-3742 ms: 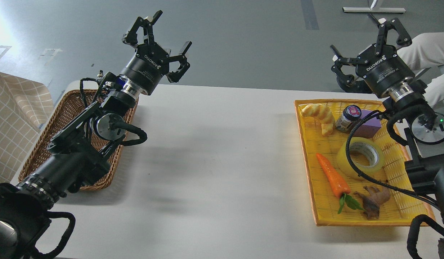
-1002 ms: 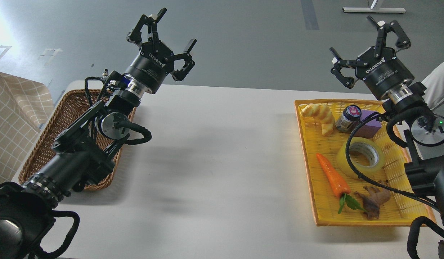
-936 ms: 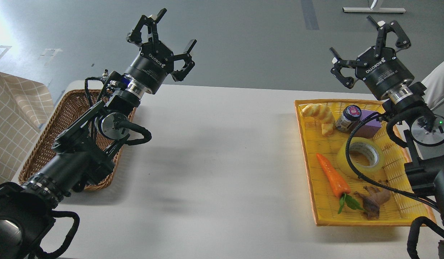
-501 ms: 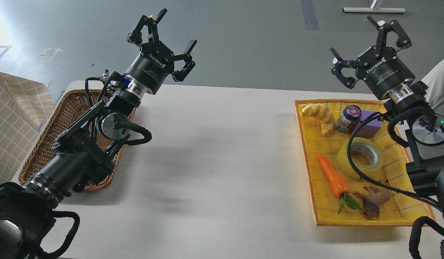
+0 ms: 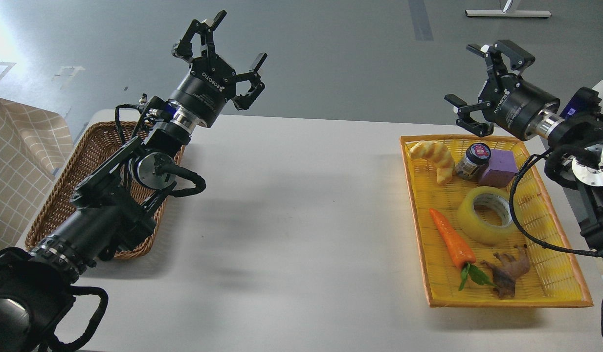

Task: Place and transfer tape with both arms
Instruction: 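Move the right gripper down to the tape roll in the tray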

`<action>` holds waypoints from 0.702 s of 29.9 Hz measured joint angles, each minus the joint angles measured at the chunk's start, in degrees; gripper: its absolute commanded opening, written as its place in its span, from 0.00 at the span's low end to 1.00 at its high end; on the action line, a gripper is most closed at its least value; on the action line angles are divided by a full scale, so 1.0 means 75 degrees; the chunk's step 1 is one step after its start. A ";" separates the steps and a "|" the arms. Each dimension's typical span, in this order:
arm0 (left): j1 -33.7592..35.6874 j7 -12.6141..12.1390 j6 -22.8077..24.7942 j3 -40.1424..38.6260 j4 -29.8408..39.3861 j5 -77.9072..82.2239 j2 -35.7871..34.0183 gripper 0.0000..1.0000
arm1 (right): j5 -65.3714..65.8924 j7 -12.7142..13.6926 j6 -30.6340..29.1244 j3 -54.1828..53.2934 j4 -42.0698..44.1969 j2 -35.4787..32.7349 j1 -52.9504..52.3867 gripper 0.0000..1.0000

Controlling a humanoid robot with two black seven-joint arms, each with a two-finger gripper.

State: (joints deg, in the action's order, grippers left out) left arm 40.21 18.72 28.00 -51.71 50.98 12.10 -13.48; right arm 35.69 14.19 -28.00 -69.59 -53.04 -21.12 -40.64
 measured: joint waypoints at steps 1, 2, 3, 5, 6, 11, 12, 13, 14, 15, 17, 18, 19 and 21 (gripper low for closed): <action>0.0000 0.0000 0.0000 -0.0001 0.0000 -0.0001 0.0001 0.98 | 0.0166 -0.0010 0.0000 0.0103 0.0000 -0.0072 -0.0050 1.00; 0.0000 0.0000 0.0000 -0.0003 0.0000 0.0000 0.0009 0.98 | 0.0372 -0.0017 0.0000 0.0232 -0.0003 -0.0162 -0.0109 1.00; 0.0000 0.0000 0.0000 -0.0003 0.0000 0.0000 0.0018 0.98 | 0.0603 -0.0022 0.0000 0.0374 -0.0023 -0.0269 -0.0190 1.00; 0.0001 0.0000 0.0000 -0.0003 0.0000 0.0000 0.0025 0.98 | 0.1070 -0.0030 0.0000 0.0645 -0.0086 -0.0470 -0.0361 1.00; 0.0002 0.0000 0.0000 -0.0003 0.0000 0.0000 0.0026 0.98 | 0.1341 -0.0030 0.0000 0.0781 -0.0109 -0.0548 -0.0441 1.00; 0.0017 0.0000 0.0000 -0.0003 0.0009 0.0001 0.0031 0.98 | 0.2684 -0.0031 -0.0002 0.1071 -0.0303 -0.0754 -0.0594 1.00; 0.0023 0.0000 0.0000 -0.0005 0.0016 0.0001 0.0031 0.98 | 0.2996 -0.0031 -0.0002 0.1084 -0.0432 -0.0841 -0.0586 1.00; 0.0028 0.0000 0.0000 -0.0006 0.0022 0.0003 0.0030 0.98 | 0.3232 -0.0031 -0.0002 0.1091 -0.0550 -0.0915 -0.0568 1.00; 0.0029 0.0000 0.0000 -0.0007 0.0026 0.0005 0.0025 0.98 | 0.3497 -0.0028 -0.0002 0.1101 -0.0709 -0.1003 -0.0537 1.00; 0.0029 0.0000 0.0000 -0.0007 0.0027 0.0005 0.0023 0.98 | 0.3753 -0.0015 -0.0002 0.1109 -0.0887 -0.1090 -0.0506 1.00; 0.0029 0.0000 0.0000 -0.0007 0.0033 0.0005 0.0019 0.98 | 0.4263 0.0024 -0.0003 0.1117 -0.1247 -0.1287 -0.0419 1.00; 0.0029 0.0000 0.0000 -0.0007 0.0035 0.0005 0.0020 0.98 | 0.4486 0.0043 -0.0003 0.1119 -0.1427 -0.1399 -0.0360 1.00; 0.0028 0.0000 0.0000 -0.0006 0.0035 0.0005 0.0028 0.98 | 0.4653 0.0054 -0.0002 0.1119 -0.1589 -0.1515 -0.0304 1.00; 0.0015 0.0000 0.0000 -0.0006 0.0035 0.0005 0.0053 0.98 | 0.4835 0.0061 -0.0002 0.1120 -0.1861 -0.1735 -0.0189 1.00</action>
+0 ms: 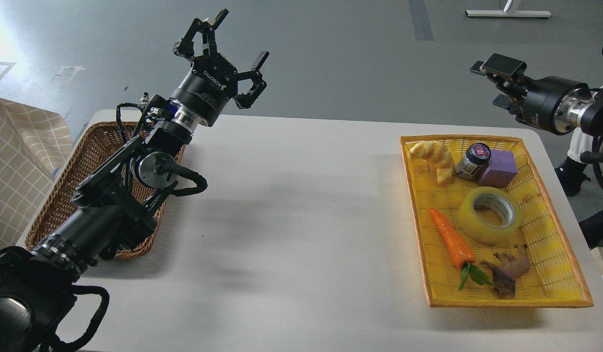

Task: Place and transfer tape with both arms
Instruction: 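Move the right gripper down to the tape roll in the tray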

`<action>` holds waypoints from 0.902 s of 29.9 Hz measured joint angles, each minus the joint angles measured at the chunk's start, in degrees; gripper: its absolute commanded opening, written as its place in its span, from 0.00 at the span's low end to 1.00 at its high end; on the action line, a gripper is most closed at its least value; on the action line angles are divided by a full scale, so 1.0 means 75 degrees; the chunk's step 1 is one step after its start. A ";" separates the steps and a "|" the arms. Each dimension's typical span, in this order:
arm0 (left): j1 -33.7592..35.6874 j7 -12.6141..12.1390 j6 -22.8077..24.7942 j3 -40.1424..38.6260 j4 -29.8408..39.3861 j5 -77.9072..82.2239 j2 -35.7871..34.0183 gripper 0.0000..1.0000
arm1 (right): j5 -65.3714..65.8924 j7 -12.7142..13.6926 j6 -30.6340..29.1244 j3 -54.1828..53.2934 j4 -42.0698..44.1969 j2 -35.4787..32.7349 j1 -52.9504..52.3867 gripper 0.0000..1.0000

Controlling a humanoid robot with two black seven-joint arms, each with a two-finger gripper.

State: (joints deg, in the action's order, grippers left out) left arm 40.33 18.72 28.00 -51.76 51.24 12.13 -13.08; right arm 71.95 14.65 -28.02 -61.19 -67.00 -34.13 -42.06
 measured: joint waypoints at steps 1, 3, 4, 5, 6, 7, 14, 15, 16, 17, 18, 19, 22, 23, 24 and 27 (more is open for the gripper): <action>-0.0001 0.0000 0.0000 0.0001 0.0000 0.0000 0.0017 0.98 | 0.0047 0.0002 -0.0001 0.0002 -0.0160 -0.0144 0.0081 1.00; -0.0001 0.0000 0.0000 0.0006 0.0000 0.0000 0.0035 0.98 | 0.0086 0.0006 0.0000 0.0002 -0.0465 -0.0406 0.0251 1.00; -0.0001 0.0000 0.0000 0.0006 0.0001 0.0000 0.0040 0.98 | 0.0092 0.0010 0.0000 0.0002 -0.0650 -0.0525 0.0334 1.00; -0.0001 0.0000 0.0000 0.0006 0.0001 0.0000 0.0042 0.98 | 0.0093 0.0012 0.0000 0.0002 -0.0832 -0.0627 0.0402 1.00; -0.0001 0.0000 0.0000 0.0006 0.0001 0.0000 0.0042 0.98 | 0.0096 0.0014 0.0000 0.0000 -0.1016 -0.0733 0.0473 1.00; -0.0001 0.0000 0.0000 0.0006 0.0001 0.0000 0.0043 0.98 | 0.0097 0.0015 0.0000 -0.0001 -0.1174 -0.0830 0.0537 1.00; -0.0001 0.0000 0.0000 0.0001 0.0012 0.0000 0.0045 0.98 | 0.0349 -0.0003 0.0004 -0.0008 -0.1598 -0.1374 0.0879 1.00; 0.0000 0.0000 0.0000 0.0001 0.0013 0.0000 0.0045 0.98 | 0.0481 -0.0008 0.0004 -0.0008 -0.1601 -0.1398 0.0907 1.00; -0.0001 0.0000 0.0000 0.0001 0.0014 0.0000 0.0045 0.98 | 0.0735 -0.0013 0.0004 -0.0008 -0.1604 -0.1413 0.0937 1.00; -0.0001 0.0000 0.0000 0.0002 0.0014 0.0000 0.0045 0.98 | 0.0967 -0.0015 0.0004 -0.0008 -0.1604 -0.1420 0.0962 1.00; -0.0001 0.0000 0.0000 0.0002 0.0014 0.0000 0.0045 0.98 | 0.1252 -0.0020 0.0004 -0.0008 -0.1604 -0.1422 0.0994 1.00; -0.0001 0.0000 0.0000 0.0003 0.0014 0.0000 0.0045 0.98 | 0.1528 -0.0027 0.0004 -0.0008 -0.1604 -0.1422 0.1028 1.00; -0.0001 0.0000 0.0000 0.0009 0.0014 0.0000 0.0045 0.98 | 0.2224 -0.0043 0.0004 -0.0008 -0.1605 -0.1424 0.1132 1.00; -0.0001 0.0000 0.0000 0.0010 0.0014 0.0000 0.0045 0.98 | 0.2476 -0.0044 0.0004 -0.0008 -0.1603 -0.1424 0.1180 1.00; -0.0001 0.0000 0.0000 0.0011 0.0015 0.0000 0.0045 0.98 | 0.2724 -0.0044 0.0004 -0.0007 -0.1598 -0.1415 0.1229 1.00; -0.0017 0.0000 0.0000 0.0011 0.0032 0.0000 0.0051 0.98 | 0.3410 -0.0044 0.0004 0.0001 -0.1592 -0.1342 0.1361 1.00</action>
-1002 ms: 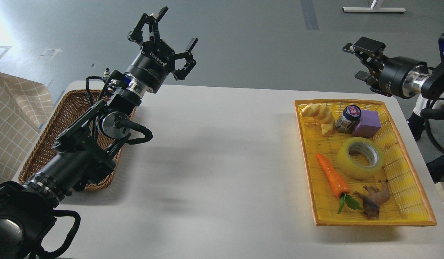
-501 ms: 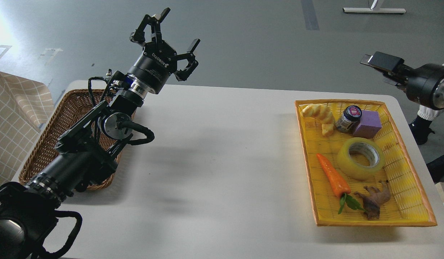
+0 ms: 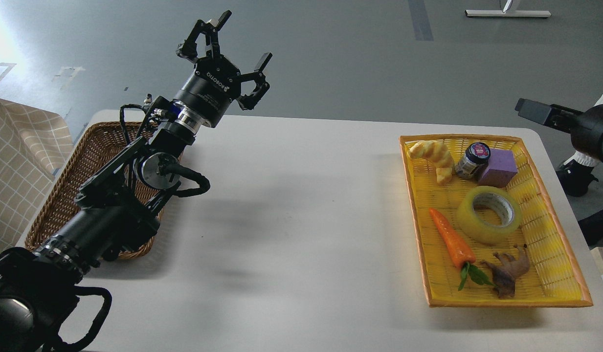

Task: Place and transfer tape with both arms
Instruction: 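Move the right gripper down to the tape roll in the tray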

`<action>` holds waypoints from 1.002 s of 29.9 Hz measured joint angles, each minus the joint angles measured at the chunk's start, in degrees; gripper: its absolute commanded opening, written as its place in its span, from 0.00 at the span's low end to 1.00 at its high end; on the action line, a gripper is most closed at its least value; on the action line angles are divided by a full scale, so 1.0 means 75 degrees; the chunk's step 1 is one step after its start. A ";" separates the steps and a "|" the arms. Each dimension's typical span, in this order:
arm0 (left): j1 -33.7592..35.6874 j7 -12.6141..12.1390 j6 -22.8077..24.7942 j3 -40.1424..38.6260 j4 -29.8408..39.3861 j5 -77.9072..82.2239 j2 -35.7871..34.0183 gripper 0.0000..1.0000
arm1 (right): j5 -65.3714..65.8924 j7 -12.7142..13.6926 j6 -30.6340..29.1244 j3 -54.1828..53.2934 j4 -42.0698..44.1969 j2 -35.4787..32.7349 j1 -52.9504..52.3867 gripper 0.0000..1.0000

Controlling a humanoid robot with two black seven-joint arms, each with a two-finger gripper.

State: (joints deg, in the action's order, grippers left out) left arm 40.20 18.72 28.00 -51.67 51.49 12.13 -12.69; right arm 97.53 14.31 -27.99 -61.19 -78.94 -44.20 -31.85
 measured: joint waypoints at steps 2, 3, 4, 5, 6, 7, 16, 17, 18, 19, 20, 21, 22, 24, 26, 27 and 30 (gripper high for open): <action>-0.0023 0.0000 0.0000 0.0000 0.0000 0.0000 0.0003 0.98 | 0.0561 -0.0007 0.0000 0.0040 0.0002 0.0101 0.0064 1.00; -0.0033 0.0000 0.0000 0.0000 0.0001 0.0000 0.0003 0.98 | 0.0738 -0.0008 0.0000 0.0095 0.0003 0.0146 0.0072 0.99; -0.0041 0.0000 0.0000 0.0000 0.0001 0.0000 0.0003 0.98 | 0.0902 -0.0011 0.0000 0.0183 0.0008 0.0191 0.0080 0.99; -0.0046 0.0000 0.0000 0.0000 0.0001 0.0000 0.0001 0.98 | 0.1022 -0.0011 0.0000 0.0267 0.0016 0.0218 0.0084 0.99; -0.0048 0.0000 0.0000 0.0000 0.0002 0.0000 -0.0003 0.98 | 0.1078 -0.0010 0.0000 0.0338 0.0022 0.0229 0.0084 0.99; -0.0049 0.0000 0.0000 0.0000 0.0002 0.0000 -0.0008 0.98 | 0.1123 -0.0011 0.0000 0.0422 0.0028 0.0237 0.0085 0.98; -0.0051 0.0000 0.0000 0.0000 0.0003 0.0000 -0.0060 0.98 | 0.1199 -0.0010 0.0000 0.1240 0.0058 0.0152 0.0134 0.98; -0.0051 0.0000 0.0000 0.0000 0.0003 0.0000 -0.0061 0.98 | 0.1200 -0.0011 0.0000 0.1313 0.0058 0.0147 0.0159 0.98; -0.0052 0.0000 0.0000 0.0000 0.0003 0.0000 -0.0061 0.98 | 0.1200 -0.0011 -0.0001 0.1385 0.0058 0.0145 0.0193 0.98; -0.0052 0.0000 0.0000 0.0000 0.0003 0.0000 -0.0060 0.98 | 0.1200 -0.0011 -0.0001 0.1450 0.0057 0.0144 0.0221 0.98; -0.0052 0.0000 0.0000 0.0000 0.0003 0.0000 -0.0060 0.98 | 0.1201 -0.0011 -0.0001 0.1502 0.0055 0.0140 0.0240 0.98; -0.0052 0.0000 0.0000 0.0000 0.0003 0.0000 -0.0059 0.98 | 0.1204 -0.0011 -0.0001 0.1565 0.0055 0.0140 0.0260 0.98; -0.0053 0.0000 0.0000 0.0000 0.0003 -0.0001 -0.0058 0.98 | 0.1206 -0.0011 -0.0002 0.1611 0.0055 0.0140 0.0280 0.98; -0.0061 0.0000 0.0000 0.0000 0.0003 -0.0001 -0.0059 0.98 | 0.1239 -0.0011 -0.0002 0.1690 0.0057 0.0139 0.0381 0.98; -0.0062 0.0000 0.0000 0.0000 0.0003 -0.0001 -0.0060 0.98 | 0.1344 -0.0011 -0.0002 0.1714 0.0071 0.0139 0.0488 0.98; -0.0063 0.0000 0.0000 0.0000 0.0003 -0.0001 -0.0061 0.98 | 0.1448 -0.0010 -0.0002 0.1719 0.0089 0.0139 0.0556 0.98; -0.0063 0.0000 0.0000 0.0000 0.0003 -0.0001 -0.0069 0.98 | 0.1743 -0.0010 -0.0002 0.1724 0.0142 0.0140 0.0734 0.98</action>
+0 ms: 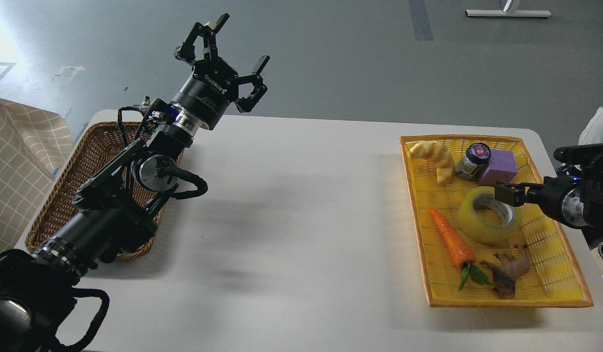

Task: Place and transfer tape with both arms
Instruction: 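Move the right gripper down to the tape roll in the tray, then grasp the tape roll with the right gripper and lift it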

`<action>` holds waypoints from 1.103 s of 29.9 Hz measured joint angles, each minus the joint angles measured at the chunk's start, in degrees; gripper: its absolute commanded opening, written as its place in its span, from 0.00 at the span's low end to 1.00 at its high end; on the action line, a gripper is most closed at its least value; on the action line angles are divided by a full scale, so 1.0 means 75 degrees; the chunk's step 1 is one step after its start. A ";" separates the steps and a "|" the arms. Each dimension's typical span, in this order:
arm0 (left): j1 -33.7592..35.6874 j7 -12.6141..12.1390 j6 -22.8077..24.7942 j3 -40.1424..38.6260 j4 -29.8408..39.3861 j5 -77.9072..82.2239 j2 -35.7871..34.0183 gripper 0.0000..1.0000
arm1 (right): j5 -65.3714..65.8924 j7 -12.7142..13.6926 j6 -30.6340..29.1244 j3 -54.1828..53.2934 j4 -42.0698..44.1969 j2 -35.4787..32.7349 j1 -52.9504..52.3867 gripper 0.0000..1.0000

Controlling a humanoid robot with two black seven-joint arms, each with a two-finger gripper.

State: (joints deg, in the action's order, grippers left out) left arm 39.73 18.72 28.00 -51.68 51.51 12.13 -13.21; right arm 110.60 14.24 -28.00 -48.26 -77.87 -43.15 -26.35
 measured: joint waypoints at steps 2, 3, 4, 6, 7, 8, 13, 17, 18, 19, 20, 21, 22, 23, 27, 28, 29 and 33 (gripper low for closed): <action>0.0000 0.0000 0.0000 0.0000 0.0000 0.0000 0.0000 0.98 | 0.0077 0.0000 0.0000 0.0006 0.0031 0.0012 0.0057 0.97; 0.0000 0.0000 0.0000 0.0000 0.0000 0.0000 0.0000 0.98 | 0.0094 0.0000 0.0000 0.0011 0.0050 0.0023 0.0068 0.97; 0.0000 0.0000 0.0000 0.0000 0.0000 0.0000 0.0000 0.98 | 0.0104 0.0000 0.0000 0.0017 0.0091 0.0043 0.0074 0.97; 0.0000 0.0000 0.0000 0.0000 0.0000 0.0000 0.0003 0.98 | 0.0111 0.0001 0.0000 0.0030 0.0190 0.0080 0.0078 0.97; 0.0000 0.0000 0.0000 0.0000 0.0000 0.0000 0.0007 0.98 | 0.0112 0.0000 0.0000 0.0039 0.0236 0.0110 0.0079 0.97; 0.0000 0.0000 0.0000 0.0000 0.0000 0.0000 0.0011 0.98 | 0.0112 0.0000 0.0000 0.0043 0.0269 0.0137 0.0079 0.96; -0.0008 0.0000 0.0000 0.0000 0.0000 0.0000 0.0026 0.98 | 0.0113 0.0000 0.0000 0.0048 0.0404 0.0309 0.0080 0.94; -0.0011 0.0000 0.0000 -0.0001 0.0000 0.0000 0.0027 0.98 | 0.0113 0.0000 0.0000 0.0049 0.0436 0.0444 0.0080 0.91; -0.0012 0.0000 0.0000 -0.0001 0.0000 0.0000 0.0027 0.98 | 0.0113 0.0000 0.0000 0.0048 0.0455 0.0475 0.0080 0.90; -0.0011 0.0000 0.0000 -0.0001 0.0000 0.0000 0.0027 0.98 | 0.0113 0.0000 0.0000 0.0049 0.0483 0.0506 0.0080 0.90; -0.0011 0.0000 0.0000 -0.0001 0.0000 0.0000 0.0027 0.98 | 0.0113 0.0000 0.0000 0.0054 0.0509 0.0531 0.0080 0.90; -0.0011 0.0000 0.0000 -0.0001 0.0000 0.0000 0.0027 0.98 | 0.0113 0.0000 0.0000 0.0067 0.0528 0.0547 0.0080 0.88; -0.0011 0.0000 0.0000 -0.0001 0.0000 0.0000 0.0026 0.98 | 0.0113 0.0000 0.0000 0.0094 0.0544 0.0560 0.0080 0.86; -0.0011 0.0000 0.0000 -0.0001 0.0000 0.0000 0.0023 0.98 | 0.0113 0.0001 0.0000 0.0140 0.0552 0.0566 0.0079 0.86; -0.0009 0.0000 0.0000 -0.0001 0.0000 0.0000 0.0006 0.98 | 0.0113 0.0000 0.0000 0.0377 0.0586 0.0568 0.0039 0.80; -0.0008 0.0000 0.0000 0.0000 0.0000 0.0000 0.0004 0.98 | 0.0113 0.0000 0.0000 0.0396 0.0599 0.0569 0.0036 0.79; -0.0007 0.0000 0.0000 0.0000 0.0000 0.0000 0.0004 0.98 | 0.0113 0.0000 0.0000 0.0416 0.0610 0.0571 0.0033 0.79; -0.0004 0.0000 0.0000 -0.0001 0.0000 0.0000 0.0004 0.98 | 0.0113 0.0000 0.0000 0.0484 0.0656 0.0573 0.0017 0.72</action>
State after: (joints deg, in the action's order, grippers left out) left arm 39.70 18.72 28.00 -51.68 51.51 12.13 -13.18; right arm 111.45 14.24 -28.00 -44.63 -72.95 -38.85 -26.22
